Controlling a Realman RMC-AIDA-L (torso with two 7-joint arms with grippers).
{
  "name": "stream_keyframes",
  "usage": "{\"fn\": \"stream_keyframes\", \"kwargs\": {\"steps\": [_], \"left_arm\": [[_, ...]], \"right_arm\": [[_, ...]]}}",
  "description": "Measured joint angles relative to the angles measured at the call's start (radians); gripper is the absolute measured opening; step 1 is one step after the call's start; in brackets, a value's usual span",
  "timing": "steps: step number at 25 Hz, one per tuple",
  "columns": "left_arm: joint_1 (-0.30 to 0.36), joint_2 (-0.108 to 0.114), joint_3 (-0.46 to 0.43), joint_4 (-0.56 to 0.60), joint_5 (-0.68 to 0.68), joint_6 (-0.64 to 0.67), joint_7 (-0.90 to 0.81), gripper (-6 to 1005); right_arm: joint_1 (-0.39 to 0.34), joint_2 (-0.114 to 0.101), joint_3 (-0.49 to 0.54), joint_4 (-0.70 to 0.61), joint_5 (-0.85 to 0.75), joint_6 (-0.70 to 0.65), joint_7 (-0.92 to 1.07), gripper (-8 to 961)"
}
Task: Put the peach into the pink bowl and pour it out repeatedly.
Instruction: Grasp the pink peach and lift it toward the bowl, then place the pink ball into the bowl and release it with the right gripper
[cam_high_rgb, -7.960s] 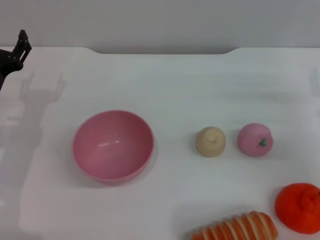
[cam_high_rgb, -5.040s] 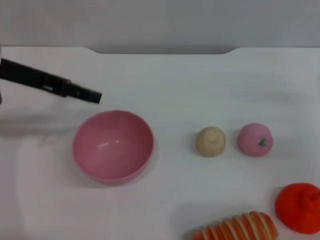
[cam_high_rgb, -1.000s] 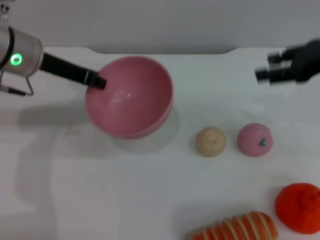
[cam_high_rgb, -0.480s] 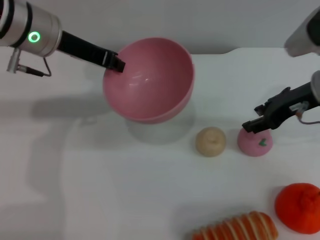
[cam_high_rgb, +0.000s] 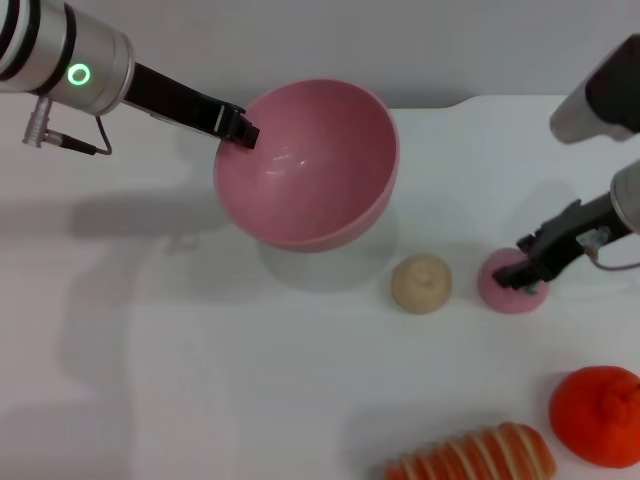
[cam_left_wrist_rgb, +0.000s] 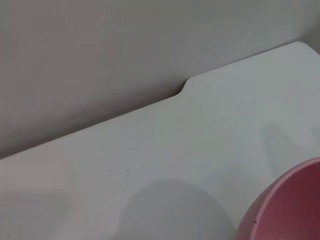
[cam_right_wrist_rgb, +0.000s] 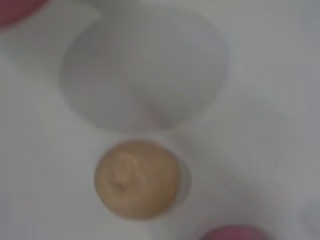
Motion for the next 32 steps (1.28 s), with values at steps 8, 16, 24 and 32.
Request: {"fn": "stream_keyframes", "kwargs": {"steps": [8,16,24,32], "left_arm": [[-0.004,0.000,0.001,0.000,0.000,-0.003,-0.001,45],[-0.004,0.000,0.003,-0.007,-0.011,-0.003,-0.002,45],[-0.006,0.000,0.003,-0.028,-0.011,-0.007,-0.003,45],[-0.010,0.001,0.003,-0.055,-0.011,-0.013,0.004,45]], "right_arm": [[-0.004,0.000,-0.029,0.012,-0.042,-0.002,0.018,552],[-0.010,0.001,-0.051,0.000,-0.044,0.012,0.016,281],[-0.061,0.002,-0.040,-0.214,-0.012,-0.023,0.028,174],[-0.114,0.006,0.024,-0.590,0.168,-0.061,0.050,106]]}}
